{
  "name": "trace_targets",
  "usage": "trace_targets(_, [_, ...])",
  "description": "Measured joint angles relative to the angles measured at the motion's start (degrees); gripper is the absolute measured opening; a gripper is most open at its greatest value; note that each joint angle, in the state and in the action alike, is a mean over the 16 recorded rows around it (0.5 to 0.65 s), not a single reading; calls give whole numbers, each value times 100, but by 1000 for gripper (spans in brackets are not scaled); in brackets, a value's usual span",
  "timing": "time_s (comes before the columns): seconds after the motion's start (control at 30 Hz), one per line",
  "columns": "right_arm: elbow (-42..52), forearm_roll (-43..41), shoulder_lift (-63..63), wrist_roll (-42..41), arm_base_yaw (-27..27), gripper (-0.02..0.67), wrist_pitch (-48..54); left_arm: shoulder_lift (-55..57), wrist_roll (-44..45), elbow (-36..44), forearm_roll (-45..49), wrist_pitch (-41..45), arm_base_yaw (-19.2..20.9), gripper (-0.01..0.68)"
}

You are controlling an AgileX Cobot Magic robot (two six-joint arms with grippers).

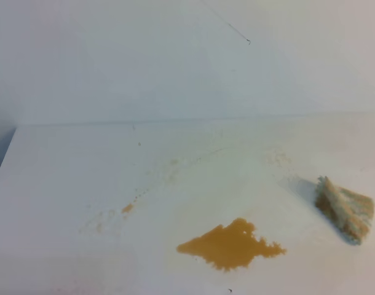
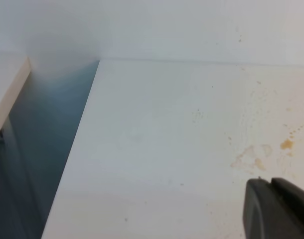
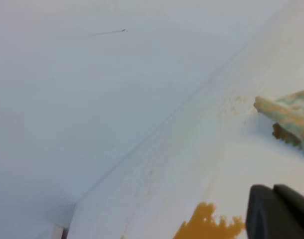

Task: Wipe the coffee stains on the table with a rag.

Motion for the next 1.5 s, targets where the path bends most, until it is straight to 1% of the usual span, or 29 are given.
trace_targets(0.23, [-51, 169, 12, -536, 0, -2, 86, 0, 0, 0, 0, 0, 0, 0])
trace_targets(0.33, [-235, 7, 118, -703, 0, -2, 277, 0, 0, 0, 0, 0, 0, 0])
trace_targets(0.43, [-616, -369, 388, -852, 0, -2, 638, 0, 0, 0, 0, 0, 0, 0])
trace_targets(0.53, [-1217, -936, 837, -987, 0, -2, 1186, 0, 0, 0, 0, 0, 0, 0])
trace_targets(0.63, [-2016, -1647, 1465, -1072, 0, -2, 1878, 0, 0, 0, 0, 0, 0, 0])
trace_targets(0.83, [-3904, -3104, 3114, -1154, 0, -2, 3387, 0, 0, 0, 0, 0, 0, 0])
trace_targets(1.0, [-5290, -3897, 4478, -1225, 29, -2, 4367, 0, 0, 0, 0, 0, 0, 0])
trace_targets(1.2, [-6425, -4611, 5815, -1143, 307, -2, 4928, 0, 0, 0, 0, -2, 0, 0])
trace_targets(1.5, [-7359, -5541, 7564, -861, 1230, -2, 5079, 0, 0, 0, 0, -14, 0, 0])
